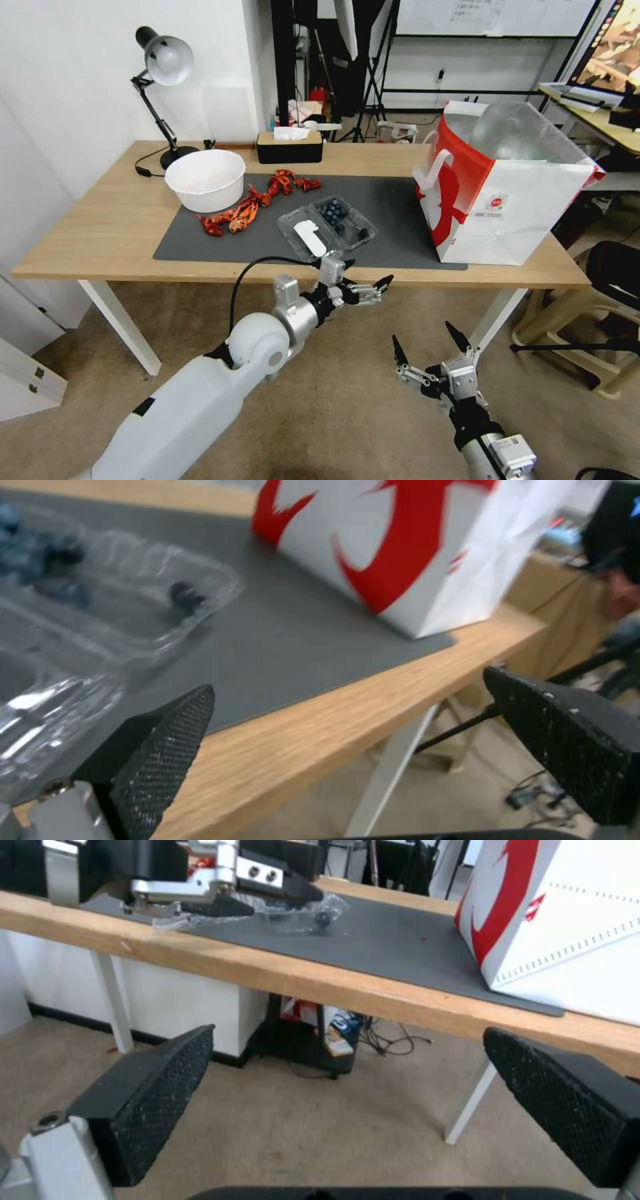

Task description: Close the takeout container lid, then place the container into the takeout bag.

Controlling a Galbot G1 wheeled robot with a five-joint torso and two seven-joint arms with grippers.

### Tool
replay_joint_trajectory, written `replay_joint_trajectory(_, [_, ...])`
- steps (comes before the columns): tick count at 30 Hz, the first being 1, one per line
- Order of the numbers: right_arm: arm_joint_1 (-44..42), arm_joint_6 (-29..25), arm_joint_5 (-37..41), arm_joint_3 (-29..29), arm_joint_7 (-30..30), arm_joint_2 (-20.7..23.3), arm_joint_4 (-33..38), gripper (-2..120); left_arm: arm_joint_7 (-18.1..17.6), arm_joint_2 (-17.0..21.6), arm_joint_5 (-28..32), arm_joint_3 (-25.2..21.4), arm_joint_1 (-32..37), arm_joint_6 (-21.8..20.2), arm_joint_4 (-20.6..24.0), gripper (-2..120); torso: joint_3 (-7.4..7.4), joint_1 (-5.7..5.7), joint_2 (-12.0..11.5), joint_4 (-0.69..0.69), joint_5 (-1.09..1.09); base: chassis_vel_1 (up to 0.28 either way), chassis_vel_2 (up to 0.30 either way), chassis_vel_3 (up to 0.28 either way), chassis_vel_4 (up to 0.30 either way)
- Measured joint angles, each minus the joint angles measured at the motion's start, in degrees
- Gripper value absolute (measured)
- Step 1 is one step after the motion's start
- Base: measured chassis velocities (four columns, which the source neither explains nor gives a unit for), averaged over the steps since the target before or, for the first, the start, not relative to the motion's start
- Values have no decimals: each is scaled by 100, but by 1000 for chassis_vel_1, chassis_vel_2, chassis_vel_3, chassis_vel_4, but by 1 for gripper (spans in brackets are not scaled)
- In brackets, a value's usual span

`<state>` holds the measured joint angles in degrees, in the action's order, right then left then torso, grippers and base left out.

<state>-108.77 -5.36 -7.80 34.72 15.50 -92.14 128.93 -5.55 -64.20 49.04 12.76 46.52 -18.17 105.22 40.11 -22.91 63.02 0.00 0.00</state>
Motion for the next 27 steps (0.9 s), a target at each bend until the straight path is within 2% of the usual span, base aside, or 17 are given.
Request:
replay_joint_trajectory(7, [109,1,39,27,-4,0,-155,100,-504,-80,-30,53,-178,-333,-173,100,0,0,0,0,0,0,0,0,0])
replay_joint_trajectory(15, [204,48,74,45,-5,0,-230,100,-637,-106,-7,96,-296,-558,-244,100,0,0,0,0,0,0,0,0,0])
replay_joint_trajectory(27, [243,66,105,60,-4,0,-332,100,-831,-124,108,57,-396,-601,-314,100,0,0,0,0,0,0,0,0,0])
